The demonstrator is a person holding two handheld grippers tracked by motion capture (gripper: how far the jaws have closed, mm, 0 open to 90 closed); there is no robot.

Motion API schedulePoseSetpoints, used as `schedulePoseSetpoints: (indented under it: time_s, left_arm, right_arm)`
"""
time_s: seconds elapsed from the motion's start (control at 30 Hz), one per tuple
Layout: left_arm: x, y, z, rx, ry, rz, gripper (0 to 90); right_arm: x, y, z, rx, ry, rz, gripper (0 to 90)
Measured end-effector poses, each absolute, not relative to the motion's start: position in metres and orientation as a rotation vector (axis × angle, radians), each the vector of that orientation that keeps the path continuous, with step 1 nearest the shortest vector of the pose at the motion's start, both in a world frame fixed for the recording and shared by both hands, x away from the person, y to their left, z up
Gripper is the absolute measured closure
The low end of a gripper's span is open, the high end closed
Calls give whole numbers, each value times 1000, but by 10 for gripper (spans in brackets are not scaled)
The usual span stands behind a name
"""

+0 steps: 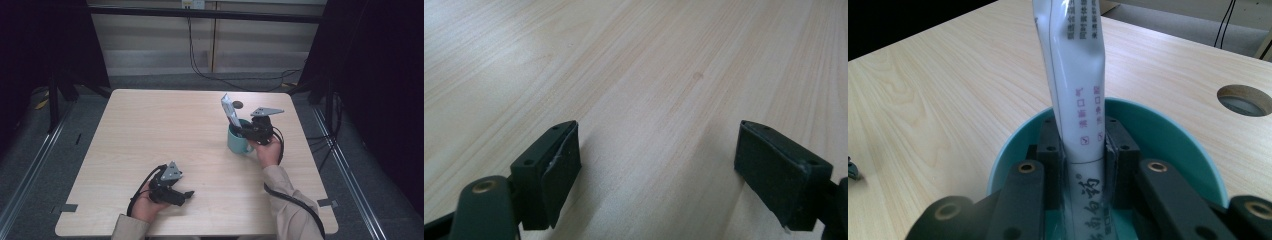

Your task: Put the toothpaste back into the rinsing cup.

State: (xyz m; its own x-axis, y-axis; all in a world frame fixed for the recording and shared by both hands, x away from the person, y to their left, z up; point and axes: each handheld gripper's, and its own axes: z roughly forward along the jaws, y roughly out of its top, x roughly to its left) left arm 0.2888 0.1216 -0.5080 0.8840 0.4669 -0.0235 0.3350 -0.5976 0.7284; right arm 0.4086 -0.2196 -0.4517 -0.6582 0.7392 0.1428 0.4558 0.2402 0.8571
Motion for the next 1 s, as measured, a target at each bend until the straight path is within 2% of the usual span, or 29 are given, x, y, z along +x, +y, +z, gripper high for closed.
schedulePoseSetpoints:
  time_s: [0.1, 0.2, 0.37, 0.77, 1.0]
  left_arm:
    - [289, 122, -508, 2264, 573, 216, 183]
    - [289, 122, -508, 2263, 574, 215, 183]
    - [289, 121, -508, 2261, 574, 217, 185]
    - [289, 121, -508, 2260, 574, 217, 185]
    - [288, 121, -508, 2260, 575, 220, 185]
  right_arm:
    - [408, -220, -452, 1114, 2221, 1385, 716]
    - [408, -222, -451, 1145, 2184, 1424, 651]
    - [407, -223, -449, 1136, 2200, 1396, 641]
    - [403, -227, -440, 1159, 2179, 1380, 444]
    - [398, -230, -436, 1156, 2187, 1342, 372]
